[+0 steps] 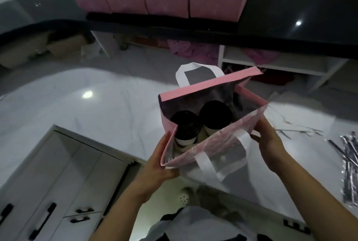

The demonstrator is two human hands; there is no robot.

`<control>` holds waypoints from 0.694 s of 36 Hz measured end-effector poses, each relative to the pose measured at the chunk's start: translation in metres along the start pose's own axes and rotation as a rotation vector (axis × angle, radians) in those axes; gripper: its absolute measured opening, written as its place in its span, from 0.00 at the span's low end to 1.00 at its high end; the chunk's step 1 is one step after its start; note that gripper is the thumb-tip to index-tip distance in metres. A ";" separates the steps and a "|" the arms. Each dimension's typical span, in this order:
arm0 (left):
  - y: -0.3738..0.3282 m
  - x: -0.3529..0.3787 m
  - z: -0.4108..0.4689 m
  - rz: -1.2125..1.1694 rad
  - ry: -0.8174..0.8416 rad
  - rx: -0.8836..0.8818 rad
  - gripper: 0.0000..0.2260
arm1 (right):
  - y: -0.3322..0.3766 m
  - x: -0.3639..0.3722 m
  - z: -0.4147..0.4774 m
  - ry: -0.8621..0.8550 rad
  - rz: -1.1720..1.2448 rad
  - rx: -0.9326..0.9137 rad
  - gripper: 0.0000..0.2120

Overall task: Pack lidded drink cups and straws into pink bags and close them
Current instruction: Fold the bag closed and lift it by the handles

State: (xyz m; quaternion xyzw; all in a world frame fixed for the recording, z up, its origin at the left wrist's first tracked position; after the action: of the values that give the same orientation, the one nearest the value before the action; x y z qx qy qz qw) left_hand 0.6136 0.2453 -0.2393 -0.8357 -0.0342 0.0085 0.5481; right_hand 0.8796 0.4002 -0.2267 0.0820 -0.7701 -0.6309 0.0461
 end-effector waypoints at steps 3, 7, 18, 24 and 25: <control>-0.011 0.013 0.006 0.021 -0.053 0.045 0.42 | 0.004 -0.007 -0.005 0.039 0.040 -0.028 0.18; -0.021 0.025 0.011 0.007 -0.108 0.036 0.36 | 0.014 -0.013 -0.009 0.102 0.122 -0.043 0.25; -0.044 0.049 0.007 0.115 -0.182 0.086 0.24 | -0.007 -0.058 -0.068 0.173 0.020 -0.089 0.31; -0.057 0.076 -0.001 0.087 -0.113 0.196 0.22 | 0.006 -0.099 -0.100 0.128 0.027 -0.193 0.16; -0.060 0.083 -0.001 0.077 -0.100 0.207 0.21 | 0.009 -0.105 -0.103 0.120 0.045 -0.209 0.15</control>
State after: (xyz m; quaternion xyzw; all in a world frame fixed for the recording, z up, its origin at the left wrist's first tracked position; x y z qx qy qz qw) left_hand 0.6937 0.2733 -0.1821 -0.7739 -0.0282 0.0746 0.6282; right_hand 1.0002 0.3217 -0.1935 0.0968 -0.6975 -0.7007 0.1145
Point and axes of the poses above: each hand's wrist, its own z-axis towards the middle knuckle, its own x-axis out of the palm, y = z × x, the point moved 10 cm from there along z, towards the middle knuckle, and after that the axes turned 4 degrees about -x, right-handed, at the moved point
